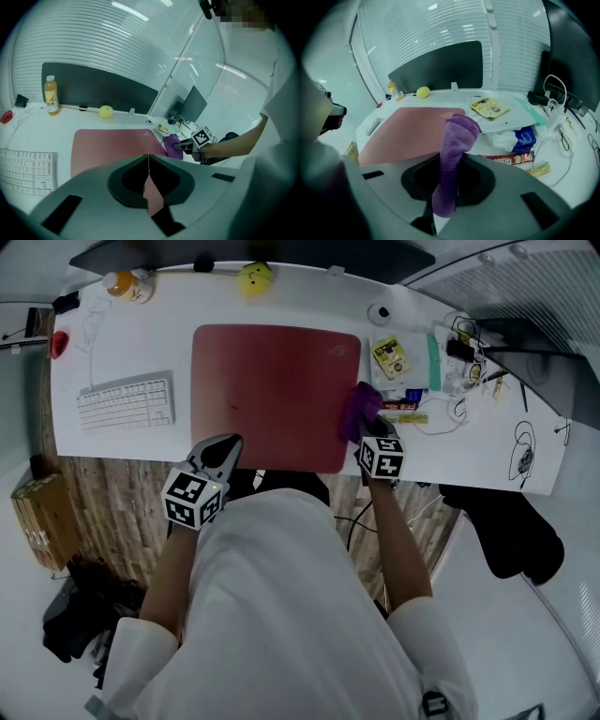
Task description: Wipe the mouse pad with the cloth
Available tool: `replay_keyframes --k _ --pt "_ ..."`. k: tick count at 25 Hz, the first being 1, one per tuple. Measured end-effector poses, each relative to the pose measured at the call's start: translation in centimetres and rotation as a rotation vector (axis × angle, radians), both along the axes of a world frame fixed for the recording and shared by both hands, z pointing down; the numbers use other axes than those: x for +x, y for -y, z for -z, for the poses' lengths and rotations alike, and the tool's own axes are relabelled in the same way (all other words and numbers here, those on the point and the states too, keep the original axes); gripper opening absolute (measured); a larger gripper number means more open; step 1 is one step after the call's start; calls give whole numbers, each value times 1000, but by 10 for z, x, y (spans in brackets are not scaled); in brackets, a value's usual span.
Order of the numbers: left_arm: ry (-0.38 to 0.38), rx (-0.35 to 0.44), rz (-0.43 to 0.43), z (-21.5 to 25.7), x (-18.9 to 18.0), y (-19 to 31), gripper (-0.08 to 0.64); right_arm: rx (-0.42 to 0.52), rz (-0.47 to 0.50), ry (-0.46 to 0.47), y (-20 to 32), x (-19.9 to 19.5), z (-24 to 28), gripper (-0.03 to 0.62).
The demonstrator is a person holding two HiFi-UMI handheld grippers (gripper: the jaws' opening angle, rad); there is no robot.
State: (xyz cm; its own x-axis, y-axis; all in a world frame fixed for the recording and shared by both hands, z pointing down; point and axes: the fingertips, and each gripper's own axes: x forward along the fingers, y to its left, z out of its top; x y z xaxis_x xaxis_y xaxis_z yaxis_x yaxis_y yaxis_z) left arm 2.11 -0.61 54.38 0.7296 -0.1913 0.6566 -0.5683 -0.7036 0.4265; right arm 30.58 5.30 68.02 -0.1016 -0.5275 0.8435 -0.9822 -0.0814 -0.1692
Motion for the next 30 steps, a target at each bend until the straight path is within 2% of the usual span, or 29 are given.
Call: replay_keyframes --k 6,13,17,22,30 --pt "-4 5 15 1 3 0 20 60 -10 -55 25 24 29 74" --pt "-6 -7 48 -2 -19 4 20 3 -25 -158 50 31 14 74" --pt "-6 -15 55 -4 -41 10 20 -52 -67 -190 61 17 -6 74" --pt "-2 -22 94 -8 -78 25 20 -94 -71 -204 74 -8 -25 74" --pt "-21 -42 141 -17 -115 43 20 -131 -5 -208 87 -60 -35 74"
